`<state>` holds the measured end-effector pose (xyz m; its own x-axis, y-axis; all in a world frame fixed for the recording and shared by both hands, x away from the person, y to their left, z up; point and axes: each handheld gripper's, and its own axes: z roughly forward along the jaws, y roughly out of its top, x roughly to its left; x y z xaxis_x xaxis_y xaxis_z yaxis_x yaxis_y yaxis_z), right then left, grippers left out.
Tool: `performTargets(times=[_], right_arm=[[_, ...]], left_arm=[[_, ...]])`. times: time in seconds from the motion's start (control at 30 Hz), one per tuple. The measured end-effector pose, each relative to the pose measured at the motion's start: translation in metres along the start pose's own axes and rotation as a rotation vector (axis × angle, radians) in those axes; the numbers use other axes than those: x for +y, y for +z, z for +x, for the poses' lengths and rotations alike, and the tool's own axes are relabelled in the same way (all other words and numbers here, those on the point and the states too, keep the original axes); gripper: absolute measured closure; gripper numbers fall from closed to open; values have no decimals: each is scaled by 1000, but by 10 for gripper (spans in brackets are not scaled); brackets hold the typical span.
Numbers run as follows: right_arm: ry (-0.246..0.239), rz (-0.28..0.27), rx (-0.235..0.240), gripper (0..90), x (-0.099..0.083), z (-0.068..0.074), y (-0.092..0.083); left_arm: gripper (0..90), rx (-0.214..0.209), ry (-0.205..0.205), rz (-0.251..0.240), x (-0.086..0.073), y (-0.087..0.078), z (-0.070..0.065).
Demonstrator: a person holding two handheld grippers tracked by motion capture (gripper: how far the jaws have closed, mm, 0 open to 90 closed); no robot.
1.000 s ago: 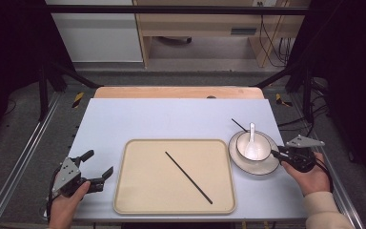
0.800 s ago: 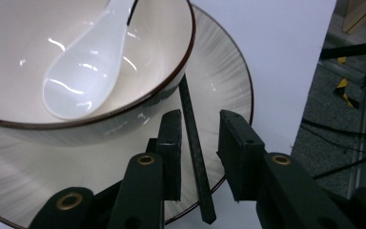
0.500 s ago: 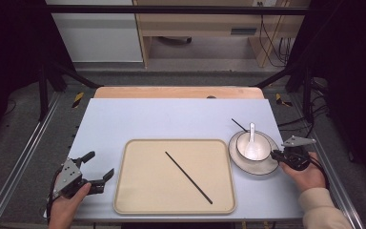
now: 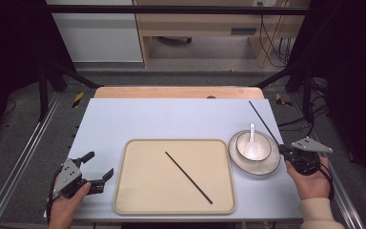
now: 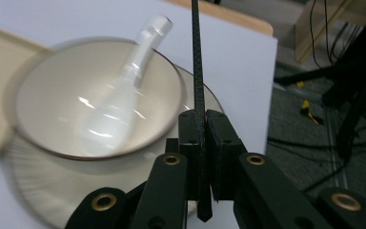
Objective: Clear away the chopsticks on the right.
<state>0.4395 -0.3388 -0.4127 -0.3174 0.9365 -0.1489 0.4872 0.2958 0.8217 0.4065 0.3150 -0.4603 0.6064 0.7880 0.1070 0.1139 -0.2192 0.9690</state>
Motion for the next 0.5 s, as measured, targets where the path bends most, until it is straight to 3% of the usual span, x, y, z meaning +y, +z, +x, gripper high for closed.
performTargets(times=[0.03, 0.07, 0.1, 0.13, 0.17, 0.23, 0.27, 0.3, 0.4, 0.43, 0.47, 0.5], right_arm=[[0, 0, 0, 857, 0, 0, 0], [7, -49, 30, 857, 4, 19, -14], [7, -49, 30, 857, 4, 19, -14], [-20, -77, 71, 857, 8, 45, -24], [-20, -77, 71, 857, 8, 45, -24], [-46, -84, 142, 857, 11, 75, -27], [-67, -66, 205, 857, 12, 99, -22], [-67, -66, 205, 857, 12, 99, -22], [-105, 12, 327, 857, 8, 150, -2], [-105, 12, 327, 857, 8, 150, -2], [-124, 68, 377, 857, 2, 169, 8], [-124, 68, 377, 857, 2, 169, 8]], left_arm=[[68, 0, 0, 0, 0, 0, 0], [68, 1, -1, 3, -1, 0, 0], [68, 1, -1, 3, -1, 0, 0], [68, 2, -1, 4, -1, 0, -1], [68, 2, 0, 5, -1, 0, -1], [68, -1, 1, 6, -1, 1, -1], [69, -2, 2, 12, -2, 2, -1], [68, -2, 2, 12, -2, 2, -1], [68, -1, 6, 9, -1, 1, -1], [68, -1, 6, 9, -1, 1, -1], [69, 0, 13, 4, 0, 0, -1], [69, 0, 13, 4, 0, 0, -1]])
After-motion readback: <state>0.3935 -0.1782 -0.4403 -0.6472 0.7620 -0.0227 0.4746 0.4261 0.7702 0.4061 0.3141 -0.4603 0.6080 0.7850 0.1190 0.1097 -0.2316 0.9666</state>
